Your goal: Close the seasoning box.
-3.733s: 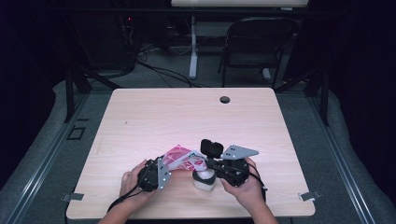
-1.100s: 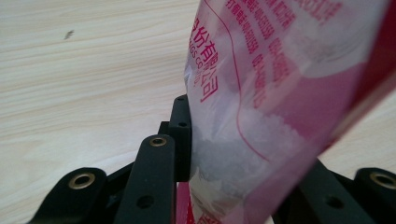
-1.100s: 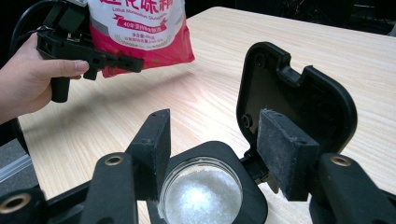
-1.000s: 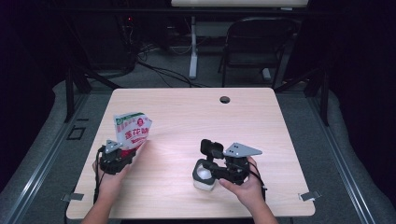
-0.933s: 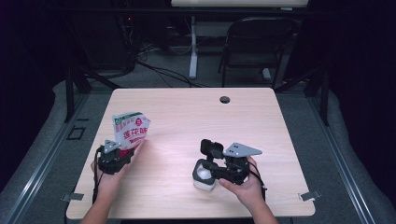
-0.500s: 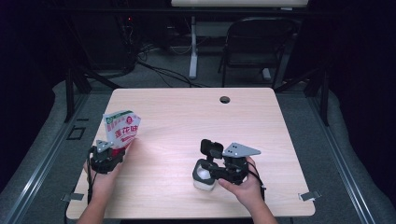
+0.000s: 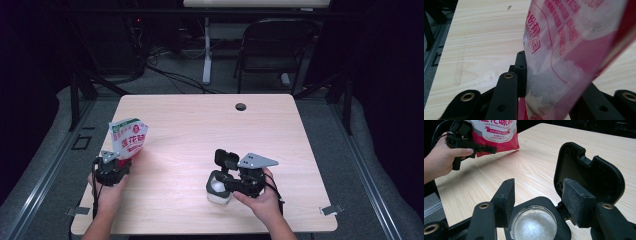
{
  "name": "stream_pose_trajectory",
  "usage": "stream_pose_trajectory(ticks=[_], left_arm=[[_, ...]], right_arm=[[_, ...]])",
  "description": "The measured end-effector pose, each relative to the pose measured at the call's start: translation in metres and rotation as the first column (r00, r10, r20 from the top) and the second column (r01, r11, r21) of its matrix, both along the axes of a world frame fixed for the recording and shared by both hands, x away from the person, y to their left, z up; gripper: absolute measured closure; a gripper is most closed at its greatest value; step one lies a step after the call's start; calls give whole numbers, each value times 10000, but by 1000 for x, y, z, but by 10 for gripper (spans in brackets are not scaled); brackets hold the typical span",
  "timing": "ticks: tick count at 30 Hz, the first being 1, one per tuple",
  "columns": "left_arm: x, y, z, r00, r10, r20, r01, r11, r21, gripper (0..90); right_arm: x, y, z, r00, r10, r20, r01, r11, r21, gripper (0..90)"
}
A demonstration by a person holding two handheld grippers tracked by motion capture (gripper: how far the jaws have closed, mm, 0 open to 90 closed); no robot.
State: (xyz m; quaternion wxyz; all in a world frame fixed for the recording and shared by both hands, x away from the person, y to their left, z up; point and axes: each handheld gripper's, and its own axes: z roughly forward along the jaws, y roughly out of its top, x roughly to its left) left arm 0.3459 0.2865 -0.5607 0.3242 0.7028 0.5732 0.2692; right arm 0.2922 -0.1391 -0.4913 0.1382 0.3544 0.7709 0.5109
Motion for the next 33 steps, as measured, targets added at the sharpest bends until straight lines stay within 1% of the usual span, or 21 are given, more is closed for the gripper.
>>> stream_pose_trajectory(ticks=[14,21,25,27,28,31,33], left_arm=[[1,0,-2,10000,34,-20,-34,10000,-21,701],[1,0,-3,9999,37,-101,-37,10000,1,690],[1,0,-4,9999,14,-138,-15,9999,-106,655],[1,-1,-4,9999,-6,-119,4,9999,-170,638],[0,0,-4,9997,-49,-230,45,9998,-193,626],[1,-1,-6,9999,4,-157,-9,9996,-288,573],[1,-1,-6,9999,-6,-135,1,9994,-358,515]], right_arm=[[0,0,-1,10000,-24,3,24,10000,33,435],[0,0,-1,10000,-53,-39,53,10000,-11,435],[1,0,-1,10000,-49,-51,49,10000,-55,434],[1,0,-1,10000,-55,-46,55,10000,13,434],[1,0,-1,10000,-54,-43,54,10000,13,435],[1,0,-1,10000,-54,-44,54,10000,-52,435],[1,0,-1,10000,-43,-36,43,10000,-68,435]])
